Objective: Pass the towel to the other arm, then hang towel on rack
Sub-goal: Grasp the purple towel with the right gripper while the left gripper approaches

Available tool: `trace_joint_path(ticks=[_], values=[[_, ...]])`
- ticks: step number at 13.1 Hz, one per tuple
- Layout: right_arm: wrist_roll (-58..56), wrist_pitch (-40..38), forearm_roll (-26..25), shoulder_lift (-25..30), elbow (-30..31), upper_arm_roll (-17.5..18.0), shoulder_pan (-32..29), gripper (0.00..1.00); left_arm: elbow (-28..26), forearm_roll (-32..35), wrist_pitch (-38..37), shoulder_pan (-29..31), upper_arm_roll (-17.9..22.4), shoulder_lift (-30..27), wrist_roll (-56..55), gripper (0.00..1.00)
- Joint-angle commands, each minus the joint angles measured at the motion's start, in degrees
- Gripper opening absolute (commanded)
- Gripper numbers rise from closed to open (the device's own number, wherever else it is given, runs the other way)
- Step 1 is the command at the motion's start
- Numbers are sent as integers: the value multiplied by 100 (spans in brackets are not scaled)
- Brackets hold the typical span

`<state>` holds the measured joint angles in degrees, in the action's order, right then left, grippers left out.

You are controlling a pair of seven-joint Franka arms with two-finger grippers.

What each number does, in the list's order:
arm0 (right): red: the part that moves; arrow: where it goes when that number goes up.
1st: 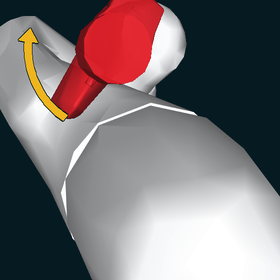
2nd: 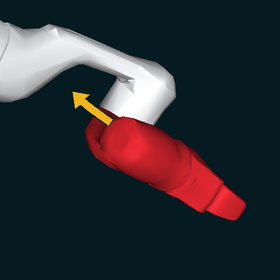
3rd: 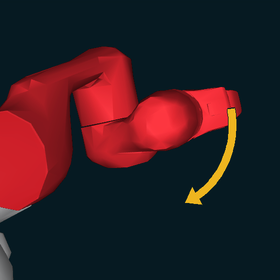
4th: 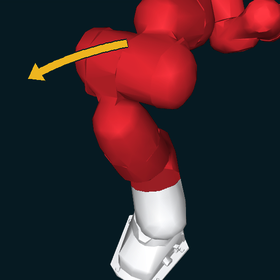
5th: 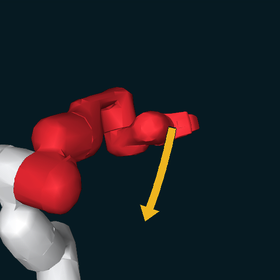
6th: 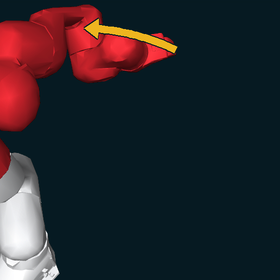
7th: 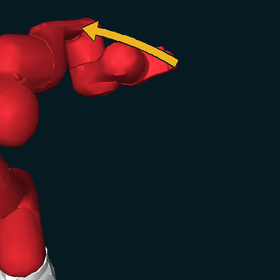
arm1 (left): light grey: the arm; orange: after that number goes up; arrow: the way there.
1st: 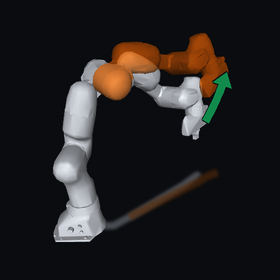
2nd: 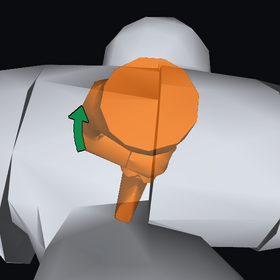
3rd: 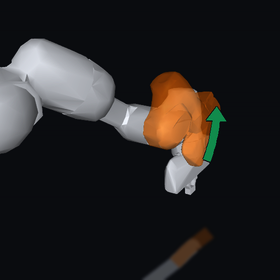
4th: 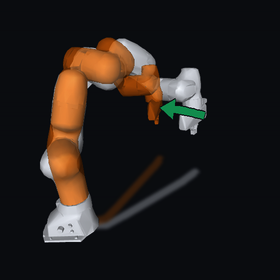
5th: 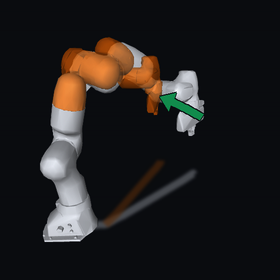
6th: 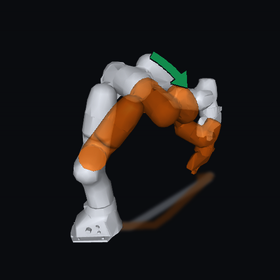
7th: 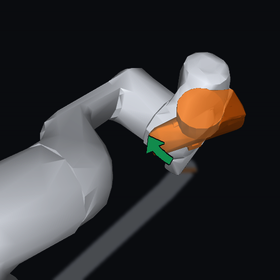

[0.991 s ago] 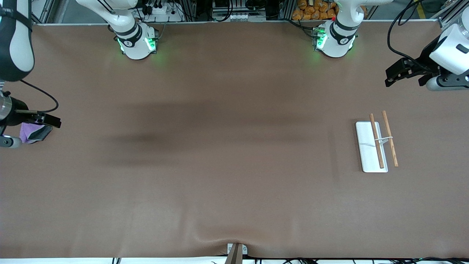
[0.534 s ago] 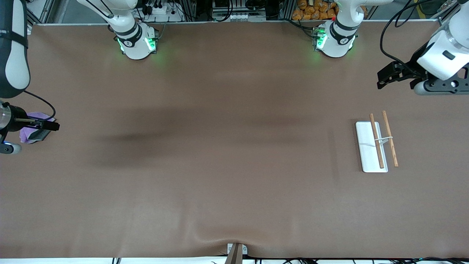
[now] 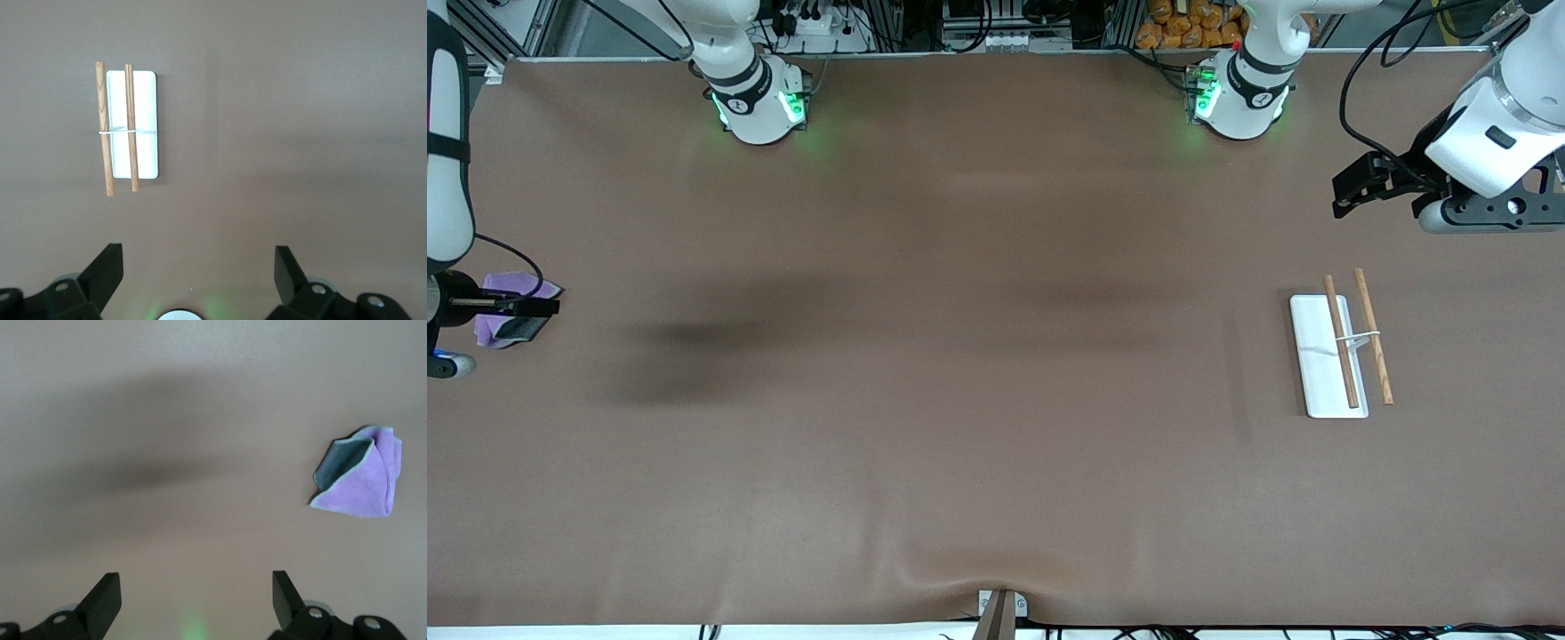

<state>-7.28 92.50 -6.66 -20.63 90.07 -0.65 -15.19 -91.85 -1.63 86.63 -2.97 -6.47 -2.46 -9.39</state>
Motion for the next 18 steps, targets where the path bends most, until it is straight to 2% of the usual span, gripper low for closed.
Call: trace_joint_path(ticks=[1, 7, 10, 14, 18], values=[[-536, 171, 33, -248, -33, 82, -335, 100, -44, -21, 126, 16, -65, 35, -221, 100], [-845, 821, -46, -661, -33, 74, -686, 100, -44, -21, 214, -36, -179, 228, -598, 100], [-1214, 980, -55, -899, -24, 74, -836, 100, -44, -4, 214, -141, -355, 430, -1038, 100], [-1995, 1262, -98, -1259, -59, 65, -1161, 100, -44, 14, 223, -265, -382, 606, -1267, 100], [-2146, 1560, -985, -1391, -86, 74, -1346, 100, -17, 14, 223, -318, -671, 685, -1996, 100]])
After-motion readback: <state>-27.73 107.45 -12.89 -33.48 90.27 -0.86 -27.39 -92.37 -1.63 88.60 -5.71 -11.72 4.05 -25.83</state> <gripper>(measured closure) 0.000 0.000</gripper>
